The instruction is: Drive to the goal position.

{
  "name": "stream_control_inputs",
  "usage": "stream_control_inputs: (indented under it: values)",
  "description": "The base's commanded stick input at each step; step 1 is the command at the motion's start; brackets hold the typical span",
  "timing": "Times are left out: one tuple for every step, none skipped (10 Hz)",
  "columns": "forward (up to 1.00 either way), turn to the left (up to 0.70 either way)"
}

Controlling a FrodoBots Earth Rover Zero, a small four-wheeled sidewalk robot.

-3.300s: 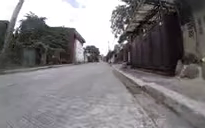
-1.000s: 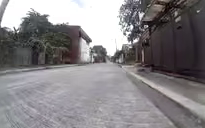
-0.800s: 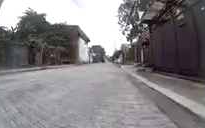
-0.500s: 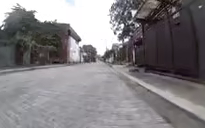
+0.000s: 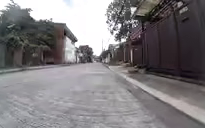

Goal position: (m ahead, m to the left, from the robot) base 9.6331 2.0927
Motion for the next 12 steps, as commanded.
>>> stream_control_inputs:
  values:
    - [1.0,0.0]
    - [1.0,0.0]
    - [1.0,0.0]
    - [1.0,0.0]
    - [1.0,0.0]
    - [1.0,0.0]
    - [1.0,0.0]
    - [1.0,0.0]
    - [1.0,0.0]
    - [1.0,0.0]
    - [1.0,0.0]
    - [1.0,0.0]
